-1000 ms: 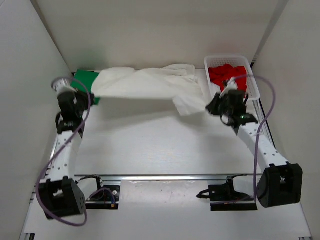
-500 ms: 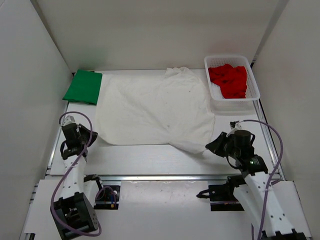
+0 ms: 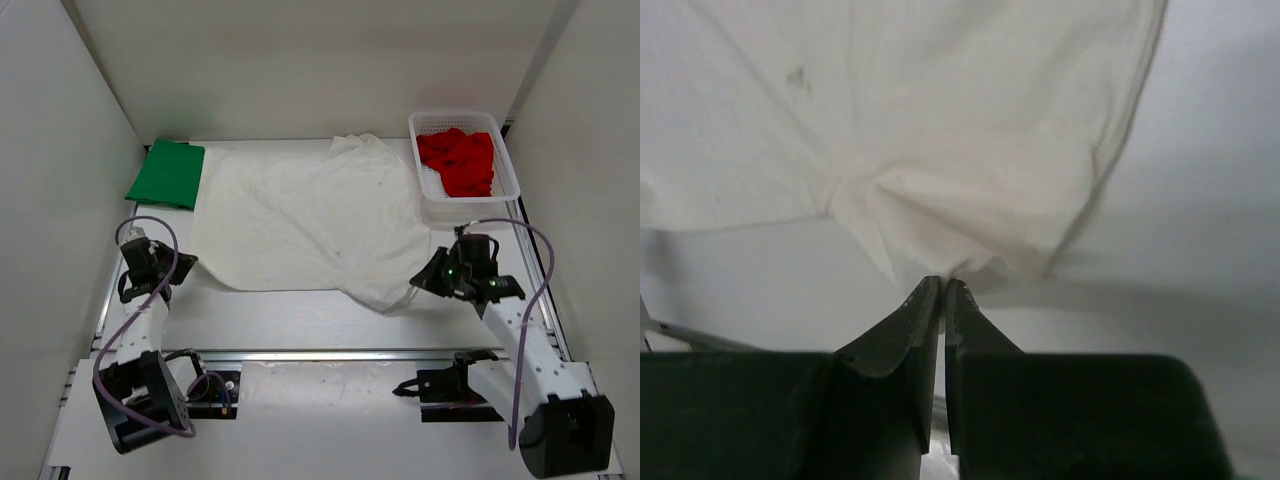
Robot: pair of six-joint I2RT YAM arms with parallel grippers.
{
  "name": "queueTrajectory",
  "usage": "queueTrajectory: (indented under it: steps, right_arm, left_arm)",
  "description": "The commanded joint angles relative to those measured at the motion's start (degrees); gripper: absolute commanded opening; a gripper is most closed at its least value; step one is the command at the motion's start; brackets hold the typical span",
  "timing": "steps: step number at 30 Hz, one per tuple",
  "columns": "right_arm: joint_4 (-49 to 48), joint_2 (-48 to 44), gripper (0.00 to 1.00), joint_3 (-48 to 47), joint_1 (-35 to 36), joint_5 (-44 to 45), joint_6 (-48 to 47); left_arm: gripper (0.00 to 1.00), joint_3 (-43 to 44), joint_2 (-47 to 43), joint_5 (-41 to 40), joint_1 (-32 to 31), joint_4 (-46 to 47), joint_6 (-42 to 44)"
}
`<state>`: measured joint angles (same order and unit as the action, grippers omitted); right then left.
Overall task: Fold and stack the t-shirts
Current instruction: Fold the flattened tshirt in 1/3 of the way
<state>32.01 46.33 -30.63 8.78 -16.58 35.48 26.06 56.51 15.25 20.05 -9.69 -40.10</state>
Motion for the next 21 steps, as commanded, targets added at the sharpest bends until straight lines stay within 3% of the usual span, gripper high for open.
queueTrajectory:
  steps: [1, 8, 21]
  right_arm:
    - [-11.5, 9.9, 0.00, -8.6, -2.9, -0.7, -4.5]
    - [-16.5, 27.7, 0.01, -21.2, -4.3, 0.6, -5.4]
    - [-17.4, 47.6, 0.00, -39.4, -8.4, 0.1, -7.2]
  left_arm:
    - [0.00, 2.7, 4.6, 3.9, 1.5, 9.0, -8.3]
    - [0.00, 7.5, 14.4, 1.6, 0.9, 13.9, -12.1]
    - [0.00, 16.1, 28.8, -0.4, 0.0, 17.3, -15.1]
